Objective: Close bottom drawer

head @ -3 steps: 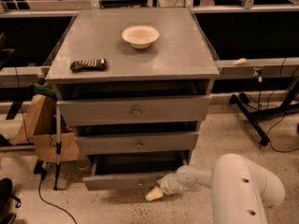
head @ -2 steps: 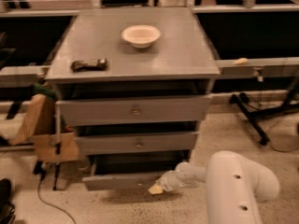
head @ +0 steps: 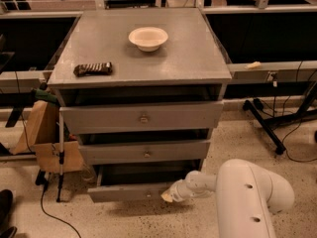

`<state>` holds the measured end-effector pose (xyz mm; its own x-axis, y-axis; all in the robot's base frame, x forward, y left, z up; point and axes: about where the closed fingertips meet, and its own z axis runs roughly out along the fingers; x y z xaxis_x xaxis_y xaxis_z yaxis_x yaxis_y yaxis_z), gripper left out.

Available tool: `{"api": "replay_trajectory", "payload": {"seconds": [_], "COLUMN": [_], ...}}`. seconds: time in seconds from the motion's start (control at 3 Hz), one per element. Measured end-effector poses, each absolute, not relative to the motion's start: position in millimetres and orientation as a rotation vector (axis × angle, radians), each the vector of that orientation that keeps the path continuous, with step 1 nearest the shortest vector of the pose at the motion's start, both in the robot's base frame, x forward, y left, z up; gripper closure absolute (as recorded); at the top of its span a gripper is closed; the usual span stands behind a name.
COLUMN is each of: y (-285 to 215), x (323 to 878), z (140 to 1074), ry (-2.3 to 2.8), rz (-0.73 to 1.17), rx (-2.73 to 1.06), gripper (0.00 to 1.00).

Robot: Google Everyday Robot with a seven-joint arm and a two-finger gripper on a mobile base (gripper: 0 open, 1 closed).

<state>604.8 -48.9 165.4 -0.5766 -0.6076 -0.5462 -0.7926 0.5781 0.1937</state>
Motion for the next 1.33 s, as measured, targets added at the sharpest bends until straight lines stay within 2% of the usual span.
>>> {"api": "replay_trajectory", "payload": {"seconds": [0.33, 1.33], "y": [-48.9, -49.8], "x": [604.8, 616.0], "z": [165.4, 175.6], "ry": [2.388, 2.42], "rz": [0.594, 0.52], "rx": [-1.126, -1.084], "gripper": [1.0, 1.0]}}
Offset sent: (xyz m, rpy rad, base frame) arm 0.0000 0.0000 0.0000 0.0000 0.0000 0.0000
